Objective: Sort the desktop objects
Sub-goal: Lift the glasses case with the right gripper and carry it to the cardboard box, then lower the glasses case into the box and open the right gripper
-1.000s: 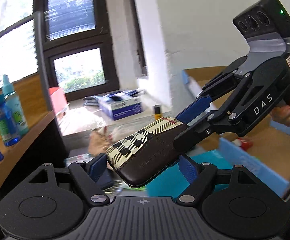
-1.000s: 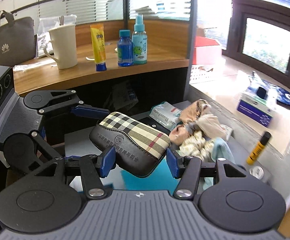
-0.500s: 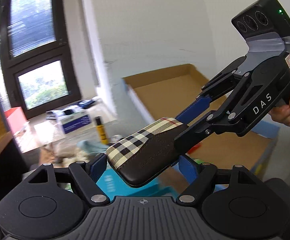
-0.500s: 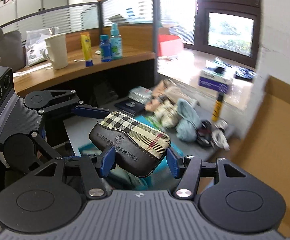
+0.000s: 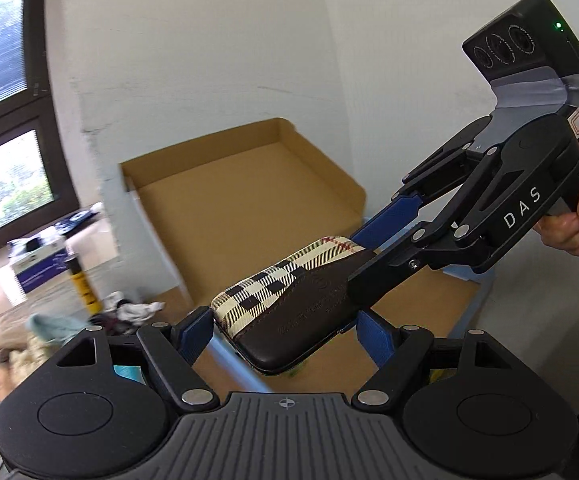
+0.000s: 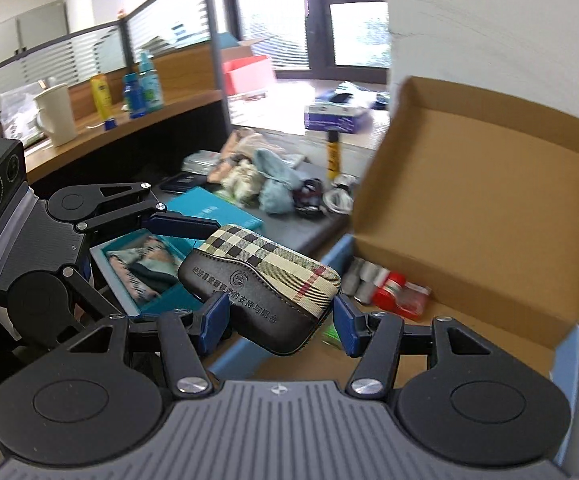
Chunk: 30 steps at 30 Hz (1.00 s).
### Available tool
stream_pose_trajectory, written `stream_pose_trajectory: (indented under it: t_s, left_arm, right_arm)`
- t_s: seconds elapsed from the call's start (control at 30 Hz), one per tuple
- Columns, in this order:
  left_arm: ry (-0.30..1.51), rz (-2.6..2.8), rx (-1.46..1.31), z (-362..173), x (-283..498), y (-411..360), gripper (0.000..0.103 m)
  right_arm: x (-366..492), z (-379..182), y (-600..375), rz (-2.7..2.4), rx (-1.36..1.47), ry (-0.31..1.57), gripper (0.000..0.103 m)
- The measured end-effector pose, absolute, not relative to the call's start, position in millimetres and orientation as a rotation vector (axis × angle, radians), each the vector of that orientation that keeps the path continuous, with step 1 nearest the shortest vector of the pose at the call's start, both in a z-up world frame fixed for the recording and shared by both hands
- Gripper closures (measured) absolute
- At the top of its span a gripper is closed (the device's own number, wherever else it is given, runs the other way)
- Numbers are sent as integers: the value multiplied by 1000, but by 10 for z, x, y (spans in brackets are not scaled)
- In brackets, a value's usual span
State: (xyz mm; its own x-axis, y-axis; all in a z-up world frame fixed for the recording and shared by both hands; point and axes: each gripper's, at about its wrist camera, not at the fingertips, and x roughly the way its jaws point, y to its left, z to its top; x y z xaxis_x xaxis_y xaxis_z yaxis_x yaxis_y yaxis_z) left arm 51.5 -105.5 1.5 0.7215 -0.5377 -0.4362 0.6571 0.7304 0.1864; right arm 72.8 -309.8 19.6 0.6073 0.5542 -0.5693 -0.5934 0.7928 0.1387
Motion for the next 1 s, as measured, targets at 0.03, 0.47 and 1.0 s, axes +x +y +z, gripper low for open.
stream_pose_trajectory:
  t_s: [0.03,0.47,1.0]
  left_arm:
    - [372,-682,347,-4,545,-1127,23]
    - [422,-741,400,-163,1139,-2004,23]
    - [638,-717,409,-549,1903,-2644,23]
  right_arm:
    - [739,173,-3175,657,-60,636,40]
    - [1166,-76,-4083,604,11,648,39]
    - [1992,-700,-4669,628,77,738,39]
